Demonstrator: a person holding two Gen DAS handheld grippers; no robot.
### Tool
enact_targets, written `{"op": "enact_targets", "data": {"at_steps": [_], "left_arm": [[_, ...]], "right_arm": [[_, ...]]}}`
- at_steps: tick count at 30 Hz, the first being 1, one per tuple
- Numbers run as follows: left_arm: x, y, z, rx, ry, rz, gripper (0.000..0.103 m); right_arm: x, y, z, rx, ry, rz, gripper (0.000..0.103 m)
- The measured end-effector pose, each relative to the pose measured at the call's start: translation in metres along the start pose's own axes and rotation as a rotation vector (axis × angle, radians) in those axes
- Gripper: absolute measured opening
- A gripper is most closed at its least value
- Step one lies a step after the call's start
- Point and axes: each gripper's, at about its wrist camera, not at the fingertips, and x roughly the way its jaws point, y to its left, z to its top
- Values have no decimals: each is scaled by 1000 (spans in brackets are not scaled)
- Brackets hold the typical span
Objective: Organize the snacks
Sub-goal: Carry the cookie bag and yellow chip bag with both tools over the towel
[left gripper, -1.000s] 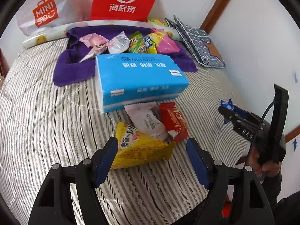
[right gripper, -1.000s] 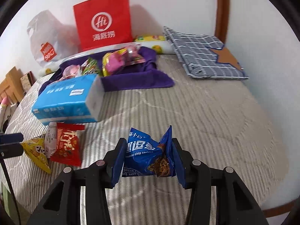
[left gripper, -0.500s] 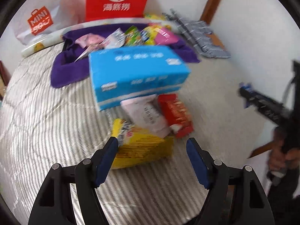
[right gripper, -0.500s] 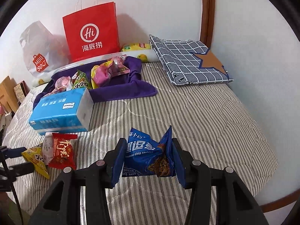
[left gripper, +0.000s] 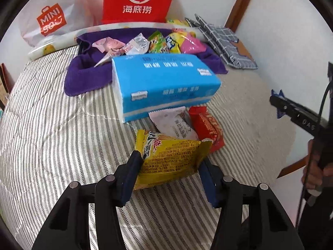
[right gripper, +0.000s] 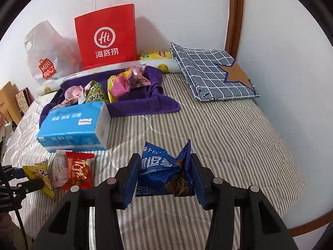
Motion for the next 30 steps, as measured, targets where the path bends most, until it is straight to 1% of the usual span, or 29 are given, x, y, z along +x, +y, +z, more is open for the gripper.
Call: {"op": "enact_targets", "data": {"at_steps": [3, 7, 14, 20, 30], "left_arm": [[-9, 7, 6, -5, -13, -16, 55], [-16, 13, 14, 1, -19, -21, 55], [-36, 22, 33, -9, -67, -31, 55], [-46, 28, 60, -37, -107, -29, 55], [-51, 30, 105, -54, -161, -29, 55]], "right_arm": [[-1, 5, 7, 0, -5, 22, 45], [-4, 10, 16, -1, -21, 23, 45], [-3, 17, 29, 8, -32, 41, 45], [1, 22, 49, 21, -54, 58, 45], [9, 32, 84, -7, -89, 76, 45]]}}
